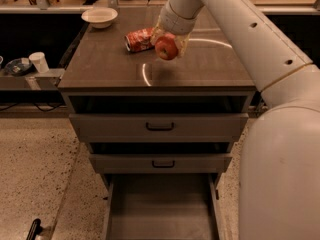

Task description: Pick apple from bottom drawer and place on counter

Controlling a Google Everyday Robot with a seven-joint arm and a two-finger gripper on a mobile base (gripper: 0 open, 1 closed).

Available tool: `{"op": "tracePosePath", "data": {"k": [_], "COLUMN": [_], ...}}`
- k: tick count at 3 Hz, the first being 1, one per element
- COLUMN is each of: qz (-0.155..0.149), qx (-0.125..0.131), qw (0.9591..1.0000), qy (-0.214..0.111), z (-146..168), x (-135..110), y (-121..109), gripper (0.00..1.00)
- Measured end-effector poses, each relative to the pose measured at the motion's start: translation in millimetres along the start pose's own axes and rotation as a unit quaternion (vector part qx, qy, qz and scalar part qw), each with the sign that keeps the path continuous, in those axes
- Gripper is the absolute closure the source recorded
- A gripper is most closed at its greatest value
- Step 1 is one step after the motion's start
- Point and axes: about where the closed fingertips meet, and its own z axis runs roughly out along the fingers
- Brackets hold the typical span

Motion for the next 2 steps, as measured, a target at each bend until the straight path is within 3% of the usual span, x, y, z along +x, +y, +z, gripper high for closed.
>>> {"op": "tracePosePath", "data": {"k": [1, 2], "qz": [0.069, 0.081], "qx": [-0.039, -0.091], "qw": [0.9968, 0.9923], "qy": [0.008, 0.019], "z": [13.0, 22.0], "x": [18.3, 21.9], "y": [8.0, 5.4], "gripper": [1.00, 0.85]}}
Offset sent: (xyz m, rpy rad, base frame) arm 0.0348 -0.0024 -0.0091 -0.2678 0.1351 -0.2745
